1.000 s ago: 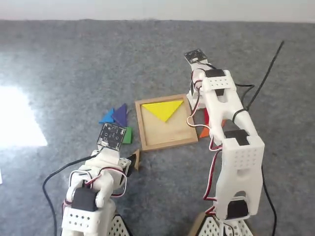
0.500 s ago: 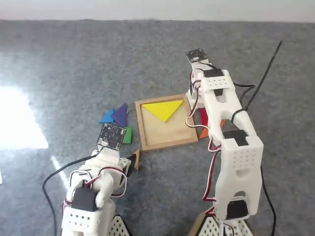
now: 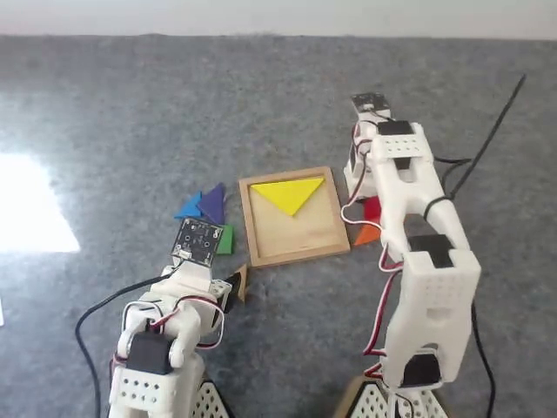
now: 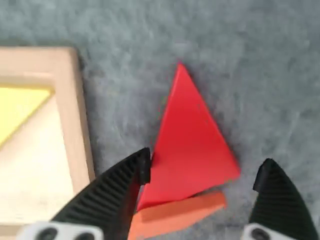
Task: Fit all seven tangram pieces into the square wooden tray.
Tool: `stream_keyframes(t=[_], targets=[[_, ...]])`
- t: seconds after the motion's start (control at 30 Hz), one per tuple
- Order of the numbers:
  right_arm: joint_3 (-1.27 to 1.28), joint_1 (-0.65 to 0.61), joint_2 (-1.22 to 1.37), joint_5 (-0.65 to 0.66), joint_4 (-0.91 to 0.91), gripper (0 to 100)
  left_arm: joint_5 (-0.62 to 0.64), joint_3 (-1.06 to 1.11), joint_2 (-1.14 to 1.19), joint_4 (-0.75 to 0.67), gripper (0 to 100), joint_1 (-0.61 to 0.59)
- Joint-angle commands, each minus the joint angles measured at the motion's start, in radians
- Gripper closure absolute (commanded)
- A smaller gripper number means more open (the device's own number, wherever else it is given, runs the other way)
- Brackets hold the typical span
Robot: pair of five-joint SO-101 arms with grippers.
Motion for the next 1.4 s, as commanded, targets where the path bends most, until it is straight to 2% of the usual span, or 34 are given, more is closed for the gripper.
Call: stream_keyframes(t=[0.0, 0.13, 0.33, 0.53, 0.67, 0.83, 1.07, 1.37], targets=[[0.1, -0.022, -0.116, -0.028, -0.067, 65.3, -0.014, -0.005, -0.021, 0.005, 79, 0.006], [0.123, -0.021, -0.104, -0.064, -0.128, 65.6, -0.014, -0.005, -0.021, 0.005, 79, 0.006], [0.123, -0.013, -0.091, -0.015, -0.157, 65.6, -0.014, -0.005, -0.021, 0.005, 79, 0.006], [0.129, -0.018, -0.088, -0.003, -0.147, 65.6, -0.014, -0.005, -0.021, 0.005, 79, 0.005], [0.127, -0.018, -0.088, -0.06, -0.119, 65.6, -0.014, -0.005, -0.021, 0.005, 79, 0.005], [0.127, -0.013, -0.087, -0.06, -0.124, 65.7, -0.014, -0.005, -0.021, 0.005, 79, 0.005], [0.123, -0.019, -0.031, -0.058, -0.157, 81.8, -0.014, -0.005, -0.021, 0.005, 79, 0.005], [0.127, -0.01, -0.088, -0.058, -0.154, 82.2, -0.014, -0.005, -0.021, 0.005, 79, 0.005]])
